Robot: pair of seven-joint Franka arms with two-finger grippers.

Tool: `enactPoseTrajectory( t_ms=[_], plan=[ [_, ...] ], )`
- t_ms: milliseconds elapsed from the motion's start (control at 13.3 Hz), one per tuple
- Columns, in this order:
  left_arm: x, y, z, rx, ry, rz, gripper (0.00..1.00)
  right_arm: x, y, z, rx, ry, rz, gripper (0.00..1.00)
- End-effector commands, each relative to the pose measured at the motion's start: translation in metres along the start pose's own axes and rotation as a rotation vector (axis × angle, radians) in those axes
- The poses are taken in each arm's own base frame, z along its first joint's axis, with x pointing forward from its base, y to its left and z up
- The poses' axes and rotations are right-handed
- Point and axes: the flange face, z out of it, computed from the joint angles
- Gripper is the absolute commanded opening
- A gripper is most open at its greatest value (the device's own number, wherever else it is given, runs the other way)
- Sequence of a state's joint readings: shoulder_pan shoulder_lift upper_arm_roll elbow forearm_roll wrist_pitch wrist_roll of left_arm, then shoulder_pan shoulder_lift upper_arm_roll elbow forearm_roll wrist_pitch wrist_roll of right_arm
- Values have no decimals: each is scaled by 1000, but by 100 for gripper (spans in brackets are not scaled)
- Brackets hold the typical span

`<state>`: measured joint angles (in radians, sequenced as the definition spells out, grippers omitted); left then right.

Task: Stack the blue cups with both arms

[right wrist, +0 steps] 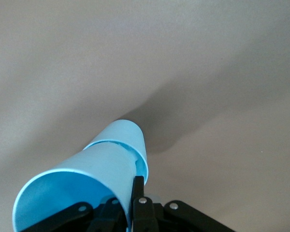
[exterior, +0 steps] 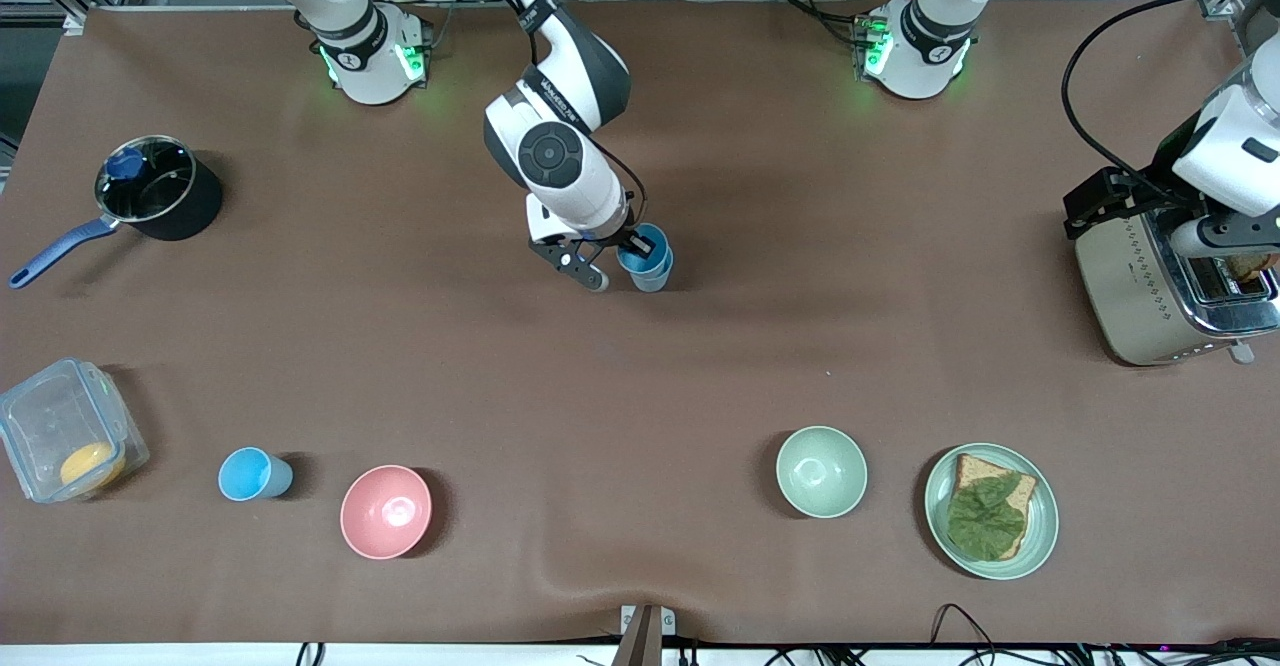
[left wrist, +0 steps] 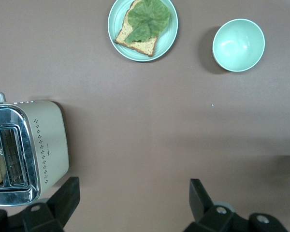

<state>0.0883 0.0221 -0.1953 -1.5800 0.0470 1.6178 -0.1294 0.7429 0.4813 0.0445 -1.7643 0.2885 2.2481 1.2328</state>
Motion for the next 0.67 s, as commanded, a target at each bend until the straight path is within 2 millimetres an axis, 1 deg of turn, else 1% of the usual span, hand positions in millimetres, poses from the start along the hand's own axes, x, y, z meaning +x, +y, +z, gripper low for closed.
enactPoseTrajectory(
  t_ms=[0, 450, 600],
  plan=[
    [-5, -4, -9, -16, -6, 23, 100, -6, -5, 3, 6, -3, 15, 0],
    [-6, -5, -8, -16, -7, 20, 100, -1, -3, 8, -5, 7, 15, 0],
    [-6, -5, -9, -17, -6, 19, 100, 1, -2, 12, -14, 7, 17, 0]
  ],
)
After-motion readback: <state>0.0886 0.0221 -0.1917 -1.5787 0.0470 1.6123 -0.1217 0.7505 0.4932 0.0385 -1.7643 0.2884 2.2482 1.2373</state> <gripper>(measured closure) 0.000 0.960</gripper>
